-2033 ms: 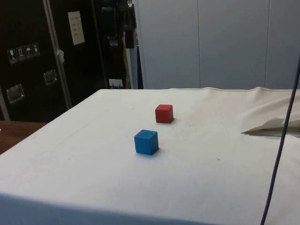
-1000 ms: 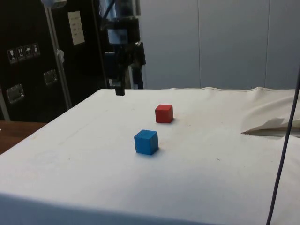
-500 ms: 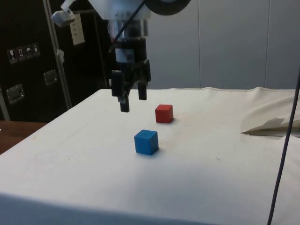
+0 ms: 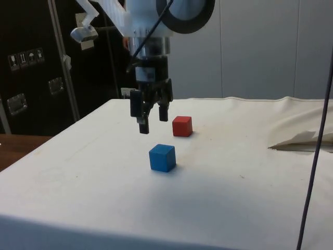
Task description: Stack the two cubes.
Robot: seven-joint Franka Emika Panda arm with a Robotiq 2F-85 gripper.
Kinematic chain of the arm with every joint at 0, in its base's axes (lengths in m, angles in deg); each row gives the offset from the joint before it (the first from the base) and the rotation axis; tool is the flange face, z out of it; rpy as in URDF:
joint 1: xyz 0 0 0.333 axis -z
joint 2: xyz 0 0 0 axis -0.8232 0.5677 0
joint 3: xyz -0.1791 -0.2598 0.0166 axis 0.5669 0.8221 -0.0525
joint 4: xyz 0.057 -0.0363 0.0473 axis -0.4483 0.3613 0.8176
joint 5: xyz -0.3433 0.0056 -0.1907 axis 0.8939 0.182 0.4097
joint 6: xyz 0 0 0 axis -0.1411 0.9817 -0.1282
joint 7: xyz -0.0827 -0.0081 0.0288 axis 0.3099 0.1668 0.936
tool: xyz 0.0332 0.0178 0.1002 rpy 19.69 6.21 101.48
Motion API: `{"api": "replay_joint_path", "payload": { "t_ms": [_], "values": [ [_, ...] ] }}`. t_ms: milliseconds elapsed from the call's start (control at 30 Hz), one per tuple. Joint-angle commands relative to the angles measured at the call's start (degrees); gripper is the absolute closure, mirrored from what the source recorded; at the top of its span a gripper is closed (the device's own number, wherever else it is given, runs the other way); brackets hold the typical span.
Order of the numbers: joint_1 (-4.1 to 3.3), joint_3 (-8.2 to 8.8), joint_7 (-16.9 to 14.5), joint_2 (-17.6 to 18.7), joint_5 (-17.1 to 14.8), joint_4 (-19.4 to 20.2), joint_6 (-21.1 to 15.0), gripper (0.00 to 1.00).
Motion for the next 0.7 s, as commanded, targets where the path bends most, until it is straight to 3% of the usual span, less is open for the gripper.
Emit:
{"api": "replay_joint_path", "payload": {
  "t_ms": [0, 167, 400, 433, 667],
  "values": [
    [0.06, -0.23, -0.4, -0.17, -0.74, 0.06, -0.23, 0.0],
    [0.0, -0.06, 0.0, -0.06, 0.0, 0.0, 0.0, 0.0],
    [0.0, -0.11, -0.17, 2.35, -0.17, 0.29, -2.41, 0.0],
    [0.0, -0.06, 0.0, 1.66, 0.0, 0.17, -1.2, 0.0],
    [-0.11, 0.06, 0.17, 6.53, 0.29, -0.4, -5.44, 0.0]
  ]
}}
